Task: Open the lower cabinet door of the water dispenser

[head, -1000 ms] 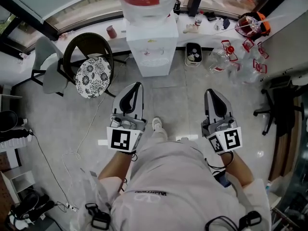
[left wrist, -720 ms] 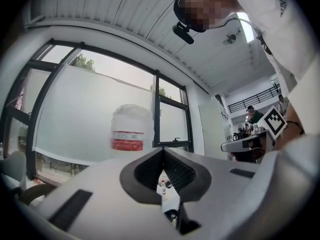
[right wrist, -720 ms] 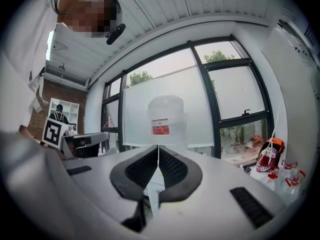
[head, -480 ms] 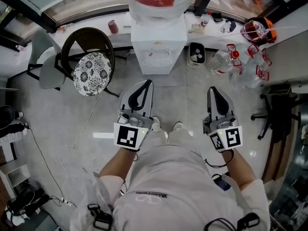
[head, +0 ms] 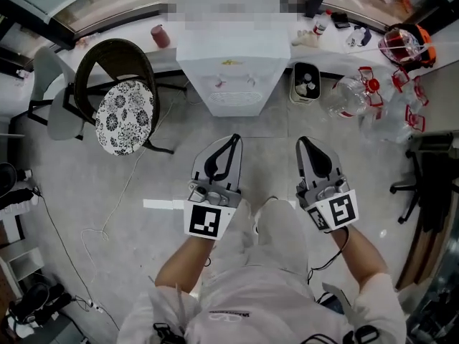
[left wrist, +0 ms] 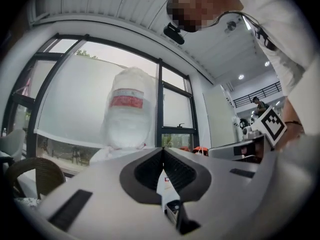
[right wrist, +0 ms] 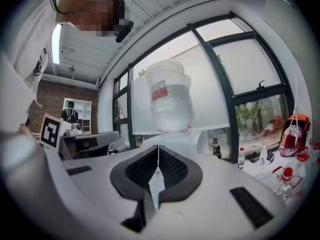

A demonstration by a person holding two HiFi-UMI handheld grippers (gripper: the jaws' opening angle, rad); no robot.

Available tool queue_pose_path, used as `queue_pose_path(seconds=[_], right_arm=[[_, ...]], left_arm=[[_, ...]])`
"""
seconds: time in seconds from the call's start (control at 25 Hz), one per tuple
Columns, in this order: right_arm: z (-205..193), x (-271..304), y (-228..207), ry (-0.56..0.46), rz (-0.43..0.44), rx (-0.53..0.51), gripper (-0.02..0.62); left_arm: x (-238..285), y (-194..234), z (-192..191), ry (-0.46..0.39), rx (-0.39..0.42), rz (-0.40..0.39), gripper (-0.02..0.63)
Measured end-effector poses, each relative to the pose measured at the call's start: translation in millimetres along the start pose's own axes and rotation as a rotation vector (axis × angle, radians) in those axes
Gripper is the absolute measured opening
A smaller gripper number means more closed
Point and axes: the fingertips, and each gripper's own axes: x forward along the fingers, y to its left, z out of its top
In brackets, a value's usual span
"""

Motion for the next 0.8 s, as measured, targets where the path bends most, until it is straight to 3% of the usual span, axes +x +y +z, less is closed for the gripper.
queue_pose_path(seconds=[0.36, 0.6, 0.8], right_arm=[[-234, 59, -78, 0.017, 0.014, 0.013, 0.017], [-327, 92, -104, -0.023, 0.046, 0.012, 0.018], [-389, 124, -115, -0.022, 0.083, 0.01, 0.018]], left_arm=[[49, 9, -258, 0.032, 0.049, 0.019, 0.002], [73, 17, -360, 0.014, 0.057, -0.006, 0.002], [99, 21, -414, -0.016, 0.055, -0.04, 0.002]])
